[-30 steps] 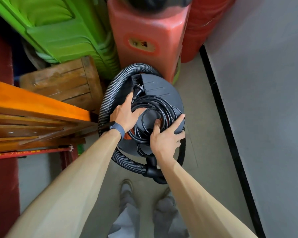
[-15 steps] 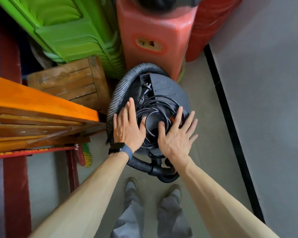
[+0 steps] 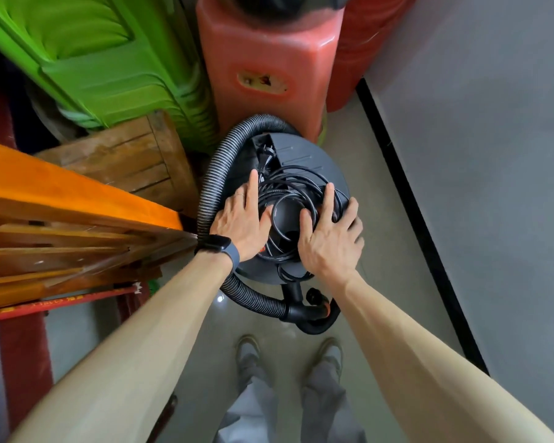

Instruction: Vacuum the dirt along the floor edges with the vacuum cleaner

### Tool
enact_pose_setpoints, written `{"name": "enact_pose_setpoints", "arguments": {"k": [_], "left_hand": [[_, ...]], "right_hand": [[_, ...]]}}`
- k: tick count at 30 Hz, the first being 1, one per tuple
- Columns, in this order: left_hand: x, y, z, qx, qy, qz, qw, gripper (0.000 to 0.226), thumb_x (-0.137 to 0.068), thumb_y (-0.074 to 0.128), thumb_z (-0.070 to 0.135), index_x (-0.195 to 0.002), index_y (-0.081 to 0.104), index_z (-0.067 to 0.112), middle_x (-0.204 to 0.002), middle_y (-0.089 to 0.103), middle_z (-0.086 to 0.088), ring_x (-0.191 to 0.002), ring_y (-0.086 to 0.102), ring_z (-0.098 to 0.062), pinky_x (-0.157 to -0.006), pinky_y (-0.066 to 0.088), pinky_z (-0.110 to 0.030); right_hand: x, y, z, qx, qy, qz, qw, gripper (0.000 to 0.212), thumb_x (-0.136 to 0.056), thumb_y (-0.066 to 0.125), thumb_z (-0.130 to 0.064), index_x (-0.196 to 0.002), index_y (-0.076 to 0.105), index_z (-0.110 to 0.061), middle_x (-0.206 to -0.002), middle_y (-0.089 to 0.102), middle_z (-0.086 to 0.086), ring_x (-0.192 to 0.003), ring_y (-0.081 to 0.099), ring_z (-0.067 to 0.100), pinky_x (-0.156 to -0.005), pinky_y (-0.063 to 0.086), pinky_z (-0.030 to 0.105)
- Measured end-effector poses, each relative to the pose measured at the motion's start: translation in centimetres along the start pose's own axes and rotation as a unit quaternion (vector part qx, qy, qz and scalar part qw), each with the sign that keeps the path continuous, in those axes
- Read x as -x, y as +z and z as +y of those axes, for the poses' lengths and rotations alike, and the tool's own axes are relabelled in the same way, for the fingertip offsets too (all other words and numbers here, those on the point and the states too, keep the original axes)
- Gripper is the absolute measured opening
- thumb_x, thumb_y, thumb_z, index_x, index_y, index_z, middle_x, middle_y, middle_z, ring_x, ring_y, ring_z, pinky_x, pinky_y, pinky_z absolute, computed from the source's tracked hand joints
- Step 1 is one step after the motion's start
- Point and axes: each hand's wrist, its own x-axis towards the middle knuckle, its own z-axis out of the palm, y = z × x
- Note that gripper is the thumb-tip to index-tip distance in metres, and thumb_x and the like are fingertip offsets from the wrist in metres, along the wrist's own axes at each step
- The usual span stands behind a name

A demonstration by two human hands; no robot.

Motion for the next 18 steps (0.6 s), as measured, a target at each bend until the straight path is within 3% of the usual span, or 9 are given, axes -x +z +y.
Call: {"name": "enact_pose_setpoints", "arguments": {"k": [3,6,7,9,11,15,18], "left_hand": [[0.5,-1.6,-0.3,0.047,-0.023,-0.034,0.998,0.074,-0.099,0.038,0.049,-0.157,-0.003,0.029,-0.161,0.02,-0.008,-0.139,0.034,-0.033,-0.107,0.035,-0.047],[2.7,-2.5,0.2,0.012,0.05,0.101,0.994,0.073,-0.095,0.04,0.05,-0.157,0.014,0.021,-0.159,0.025,-0.01,-0.136,0.039,-0.032,-0.107,0.038,-0.045],[3.4,-2.3,0.5,-0.005,0.083,0.11,0.99,0.074,-0.095,0.038,0.053,-0.157,0.014,0.021,-0.161,0.021,-0.009,-0.139,0.035,-0.032,-0.109,0.035,-0.047],[4.5,-0.9,0.5,-0.047,0.109,0.05,0.992,0.076,-0.095,0.034,0.059,-0.158,0.005,0.027,-0.166,0.003,0.0,-0.149,0.014,-0.029,-0.115,0.027,-0.054],[5.1,1.0,0.3,-0.081,0.08,0.018,0.993,0.075,-0.097,0.033,0.055,-0.157,-0.005,0.029,-0.164,-0.015,0.009,-0.152,-0.005,-0.025,-0.117,0.018,-0.06],[4.7,2.1,0.0,-0.076,0.076,0.038,0.994,0.075,-0.098,0.035,0.05,-0.156,-0.009,0.032,-0.162,-0.021,0.013,-0.151,-0.01,-0.025,-0.118,0.011,-0.062],[5.0,2.0,0.0,-0.084,0.077,0.037,0.993,0.075,-0.098,0.036,0.049,-0.156,-0.009,0.033,-0.162,-0.02,0.014,-0.151,-0.008,-0.026,-0.117,0.012,-0.062]], "right_hand": [[-0.2,-1.2,0.0,0.042,-0.001,-0.05,0.998,0.075,-0.101,0.016,-0.071,-0.16,-0.018,-0.04,-0.168,0.009,0.02,-0.138,0.034,0.047,-0.109,0.035,0.061],[-0.2,-2.8,0.3,0.081,-0.026,-0.087,0.993,0.078,-0.1,0.011,-0.074,-0.161,-0.02,-0.038,-0.173,-0.002,0.014,-0.155,0.011,0.044,-0.119,0.02,0.065],[0.0,-3.1,0.4,0.085,-0.042,-0.091,0.991,0.079,-0.099,0.01,-0.075,-0.161,-0.021,-0.037,-0.174,-0.01,0.01,-0.158,0.0,0.042,-0.121,0.013,0.067],[0.6,-3.1,0.9,0.083,-0.086,-0.102,0.988,0.079,-0.1,0.008,-0.074,-0.16,-0.025,-0.036,-0.172,-0.024,0.005,-0.159,-0.014,0.038,-0.122,0.007,0.069],[1.1,-2.9,1.4,0.067,-0.109,-0.122,0.984,0.077,-0.101,0.007,-0.071,-0.158,-0.03,-0.035,-0.17,-0.03,0.004,-0.158,-0.02,0.036,-0.123,0.006,0.07],[0.5,-4.8,1.6,0.05,-0.113,-0.191,0.974,0.084,-0.099,0.017,-0.076,-0.161,-0.024,-0.036,-0.171,-0.026,0.004,-0.158,-0.019,0.035,-0.125,0.003,0.066],[0.4,-10.0,1.2,-0.014,-0.124,-0.228,0.966,0.087,-0.101,0.037,-0.071,-0.167,-0.002,-0.029,-0.176,-0.003,0.005,-0.161,-0.004,0.033,-0.128,0.007,0.059]]}}
